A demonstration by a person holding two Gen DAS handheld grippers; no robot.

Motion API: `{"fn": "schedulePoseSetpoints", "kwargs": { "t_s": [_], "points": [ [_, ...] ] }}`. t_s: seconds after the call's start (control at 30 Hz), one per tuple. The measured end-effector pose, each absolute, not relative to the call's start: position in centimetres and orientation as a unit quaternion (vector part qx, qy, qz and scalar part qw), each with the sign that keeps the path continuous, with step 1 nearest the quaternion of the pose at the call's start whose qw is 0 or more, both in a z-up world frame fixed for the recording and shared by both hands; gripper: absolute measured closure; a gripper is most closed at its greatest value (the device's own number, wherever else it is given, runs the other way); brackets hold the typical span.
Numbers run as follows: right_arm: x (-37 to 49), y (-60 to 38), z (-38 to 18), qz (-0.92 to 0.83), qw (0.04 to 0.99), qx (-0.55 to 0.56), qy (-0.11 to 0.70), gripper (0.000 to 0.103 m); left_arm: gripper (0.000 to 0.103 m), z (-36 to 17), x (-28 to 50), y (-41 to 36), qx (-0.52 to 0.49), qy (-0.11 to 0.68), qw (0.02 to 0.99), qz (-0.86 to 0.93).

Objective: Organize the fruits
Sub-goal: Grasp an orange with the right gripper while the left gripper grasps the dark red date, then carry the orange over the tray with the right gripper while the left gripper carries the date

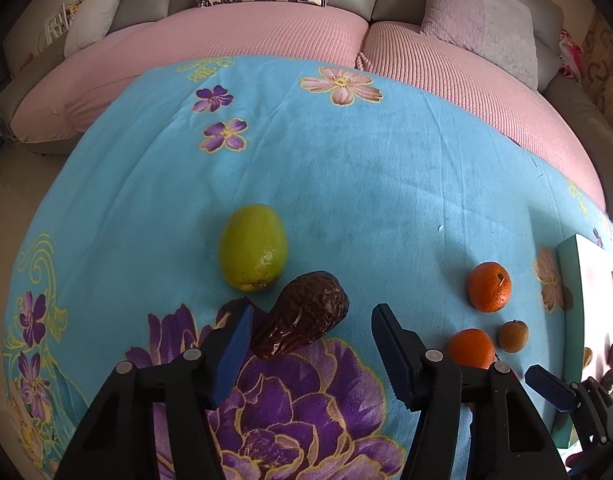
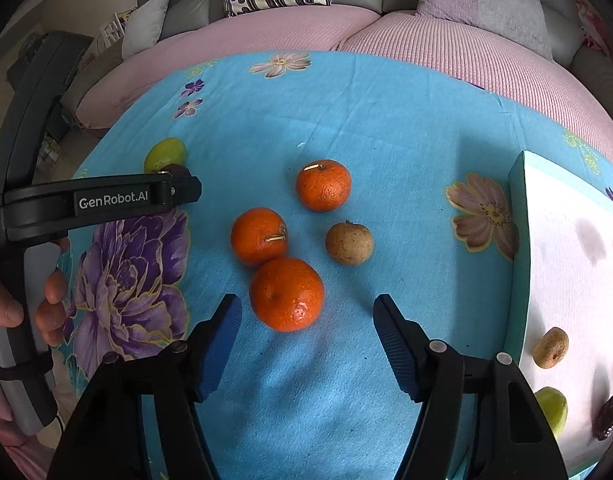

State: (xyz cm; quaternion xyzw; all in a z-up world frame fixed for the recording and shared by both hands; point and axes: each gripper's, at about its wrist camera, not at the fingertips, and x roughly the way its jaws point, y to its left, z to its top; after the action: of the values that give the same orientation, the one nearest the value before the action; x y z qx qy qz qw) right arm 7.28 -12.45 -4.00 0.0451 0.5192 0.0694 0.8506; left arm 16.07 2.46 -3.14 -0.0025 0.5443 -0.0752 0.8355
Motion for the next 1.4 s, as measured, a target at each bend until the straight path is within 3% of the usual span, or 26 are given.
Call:
{"fn": "schedulePoseSetpoints", "kwargs": {
  "t_s": [0.07, 0.27, 0.33, 0.43, 1.4],
  "points": [
    [7.2, -12.4, -3.9, 0.068, 0.852, 0.047, 0.517, 0.043, 0.044, -3.0, 16.1, 2.5, -0.002, 0.544, 0.836, -0.072],
    [7.0, -12.3, -3.7, 0.074, 0.853, 0.048, 0.514, 0.05, 0.061, -3.1, 16.3, 2.9, -0.009, 0.544, 0.836, -0.068],
    [7.0, -12.2, -3.4, 0.079, 0.855, 0.05, 0.511, 0.059, 0.069, -3.0, 16.2, 3.0, -0.011, 0.541, 0.838, -0.068],
    [6.9, -12.1, -3.3, 0.089, 0.855, 0.049, 0.509, 0.066, 0.072, -2.8, 16.1, 2.9, -0.01, 0.538, 0.84, -0.07],
    [6.1, -14.3, -1.1, 0.061, 0.873, 0.055, 0.481, 0.068, 0.079, -0.3, 14.9, 2.9, -0.032, 0.506, 0.856, -0.098]
  ]
}}
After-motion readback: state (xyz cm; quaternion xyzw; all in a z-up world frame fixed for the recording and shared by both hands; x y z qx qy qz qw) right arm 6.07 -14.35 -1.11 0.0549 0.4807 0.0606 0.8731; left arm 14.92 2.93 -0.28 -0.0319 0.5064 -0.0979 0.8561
